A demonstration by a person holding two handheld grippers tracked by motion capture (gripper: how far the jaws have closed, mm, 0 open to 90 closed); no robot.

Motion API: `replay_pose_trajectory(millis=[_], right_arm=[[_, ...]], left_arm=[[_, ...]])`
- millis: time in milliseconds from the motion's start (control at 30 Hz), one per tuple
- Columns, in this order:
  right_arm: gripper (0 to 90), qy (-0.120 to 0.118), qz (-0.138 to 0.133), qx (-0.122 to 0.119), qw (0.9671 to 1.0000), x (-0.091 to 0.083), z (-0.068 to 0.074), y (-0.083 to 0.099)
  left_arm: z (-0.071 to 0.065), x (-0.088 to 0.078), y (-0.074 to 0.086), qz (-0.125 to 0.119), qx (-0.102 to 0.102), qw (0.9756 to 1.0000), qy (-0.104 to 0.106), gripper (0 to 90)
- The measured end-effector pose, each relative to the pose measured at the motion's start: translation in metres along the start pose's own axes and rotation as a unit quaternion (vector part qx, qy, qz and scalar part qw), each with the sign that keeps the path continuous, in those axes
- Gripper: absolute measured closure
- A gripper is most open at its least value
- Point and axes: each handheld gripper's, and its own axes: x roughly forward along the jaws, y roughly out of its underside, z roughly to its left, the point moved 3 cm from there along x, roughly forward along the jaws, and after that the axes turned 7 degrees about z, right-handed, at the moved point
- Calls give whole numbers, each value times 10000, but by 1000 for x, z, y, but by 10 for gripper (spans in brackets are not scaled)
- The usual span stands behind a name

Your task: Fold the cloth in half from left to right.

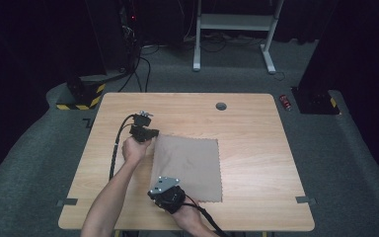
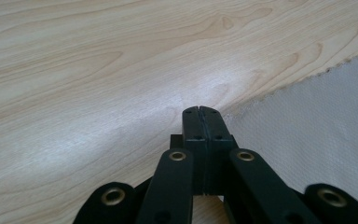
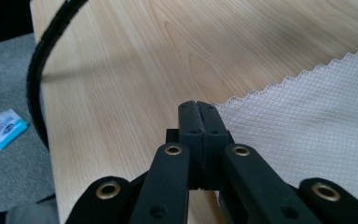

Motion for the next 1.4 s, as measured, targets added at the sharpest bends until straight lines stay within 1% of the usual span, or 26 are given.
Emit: replay_pose_trajectory(millis=[33,100,133,167,233,300,467,500,567,600,633,667,700,833,867,900,933,967,1167,1267,1333,1367,1400], right_arm=[[900,-64,-47,17,10000,1,1,-3],[900,-89,-53,40,9999,1,2,-4],[900,-133,-92,73,9998,2,4,-7],[900,-156,-127,56,9998,2,5,-8],[900,-191,-154,61,9997,2,7,-11],[900,-211,-172,62,9996,3,7,-12],[900,-179,-163,42,9997,1,8,-9],[900,-164,-156,49,9997,0,7,-7],[900,-101,-84,64,9999,-3,4,1],[900,-101,-84,64,9999,-3,4,1],[900,-52,-82,118,9999,-6,2,7],[900,-52,-82,118,9999,-6,2,7],[900,-13,-76,197,9998,-8,1,15],[900,57,-59,391,9992,-12,-4,31],[900,72,-71,415,9991,-13,-6,34],[900,96,-57,452,9989,-14,-7,37],[900,96,-57,452,9989,-14,-7,37],[900,135,-58,492,9987,-17,-10,42],[900,262,-111,589,9979,-26,-15,53],[900,318,-116,578,9978,-29,-16,56],[900,329,-103,610,9975,-29,-16,57],[900,348,-89,634,9973,-32,-17,60],[900,348,-89,634,9973,-32,-17,60]], left_arm=[[3,-4,1,13,14,10000,-27,900],[4,-5,2,16,4,10000,-49,900],[6,-7,2,40,16,10000,-74,900],[9,-11,3,51,-6,10000,-86,900],[10,-14,4,8,-34,10000,-81,900],[10,-16,4,-36,-74,10000,-42,900],[6,-14,4,-12,-28,10000,-34,900],[4,-12,3,6,-36,10000,-28,900],[-2,-6,2,60,19,10000,-35,900],[-2,-6,2,60,19,10000,-35,900],[-8,0,1,70,20,10000,-9,900],[-8,0,1,70,20,10000,-9,900],[-14,6,0,119,62,9999,11,900],[-24,17,-2,169,92,9998,20,900],[-26,19,-2,166,76,9998,29,900],[-28,21,-3,187,112,9998,27,900],[-28,21,-3,187,112,9998,27,900],[-32,25,-4,196,120,9997,43,900],[-41,30,-7,183,90,9997,126,900],[-43,31,-9,145,63,9997,171,900],[-44,31,-10,153,87,9997,192,900],[-47,32,-11,95,74,9997,208,900],[-47,32,-11,95,74,9997,208,900]])
